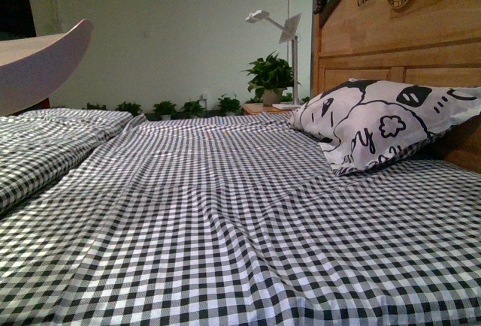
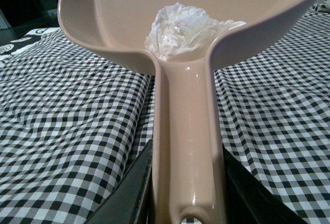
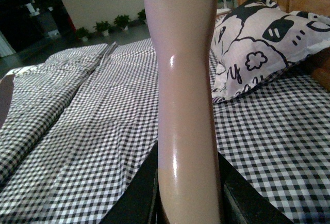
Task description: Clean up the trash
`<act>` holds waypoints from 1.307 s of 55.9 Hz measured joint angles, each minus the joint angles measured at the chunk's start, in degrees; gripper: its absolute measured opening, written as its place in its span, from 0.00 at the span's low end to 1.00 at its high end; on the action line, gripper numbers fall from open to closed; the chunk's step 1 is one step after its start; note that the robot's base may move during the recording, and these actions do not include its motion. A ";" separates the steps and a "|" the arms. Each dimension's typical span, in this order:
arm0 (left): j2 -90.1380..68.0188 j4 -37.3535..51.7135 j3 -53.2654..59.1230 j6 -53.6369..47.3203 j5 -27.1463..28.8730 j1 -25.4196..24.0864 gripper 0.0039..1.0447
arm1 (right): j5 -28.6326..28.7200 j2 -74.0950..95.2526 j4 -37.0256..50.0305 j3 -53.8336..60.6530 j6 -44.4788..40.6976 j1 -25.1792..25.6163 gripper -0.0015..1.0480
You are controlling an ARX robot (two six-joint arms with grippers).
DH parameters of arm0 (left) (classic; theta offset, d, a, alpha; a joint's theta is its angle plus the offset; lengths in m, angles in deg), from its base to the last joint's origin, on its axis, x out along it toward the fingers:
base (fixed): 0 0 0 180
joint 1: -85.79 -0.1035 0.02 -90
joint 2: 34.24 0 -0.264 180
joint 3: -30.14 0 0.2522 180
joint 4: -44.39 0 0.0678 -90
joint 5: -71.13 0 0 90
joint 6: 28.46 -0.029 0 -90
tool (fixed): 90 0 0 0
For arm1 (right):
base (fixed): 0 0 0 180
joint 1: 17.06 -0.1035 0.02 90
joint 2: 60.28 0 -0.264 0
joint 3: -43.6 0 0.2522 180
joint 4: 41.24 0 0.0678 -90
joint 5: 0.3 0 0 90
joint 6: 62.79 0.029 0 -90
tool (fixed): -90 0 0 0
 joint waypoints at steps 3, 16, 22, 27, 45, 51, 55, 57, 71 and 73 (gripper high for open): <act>0.00 0.02 0.07 0.22 0.00 0.00 0.27 | -0.04 -0.02 0.00 0.00 -0.02 -0.28 0.20; 0.00 0.70 0.50 1.51 -1.14 -0.13 0.27 | -0.26 -0.09 0.00 0.00 -0.07 -0.87 0.20; 0.00 0.74 0.50 1.70 -1.14 -0.13 0.27 | -0.28 -0.09 0.00 0.00 -0.07 -0.98 0.20; 0.00 0.74 0.50 1.73 -1.14 -0.13 0.27 | -0.28 -0.09 0.00 0.00 -0.07 -0.98 0.20; 0.00 0.74 0.50 1.73 -1.14 -0.13 0.27 | -0.28 -0.09 0.00 0.00 -0.07 -0.98 0.20; 0.00 0.74 0.50 1.73 -1.14 -0.15 0.27 | -0.28 -0.09 0.00 0.00 -0.07 -0.98 0.20; 0.00 0.74 0.50 1.73 -1.14 -0.13 0.27 | -0.28 -0.09 0.00 0.00 -0.07 -0.98 0.20; 0.00 0.74 0.50 1.73 -1.14 -0.15 0.27 | -0.28 -0.09 0.00 0.00 -0.09 -0.98 0.20; 0.00 0.74 0.50 1.73 -1.14 -0.15 0.27 | -0.28 -0.09 0.00 0.00 -0.07 -0.98 0.20; 0.00 0.74 0.50 1.73 -1.14 -0.15 0.27 | -0.28 -0.09 0.00 0.00 -0.07 -0.98 0.20</act>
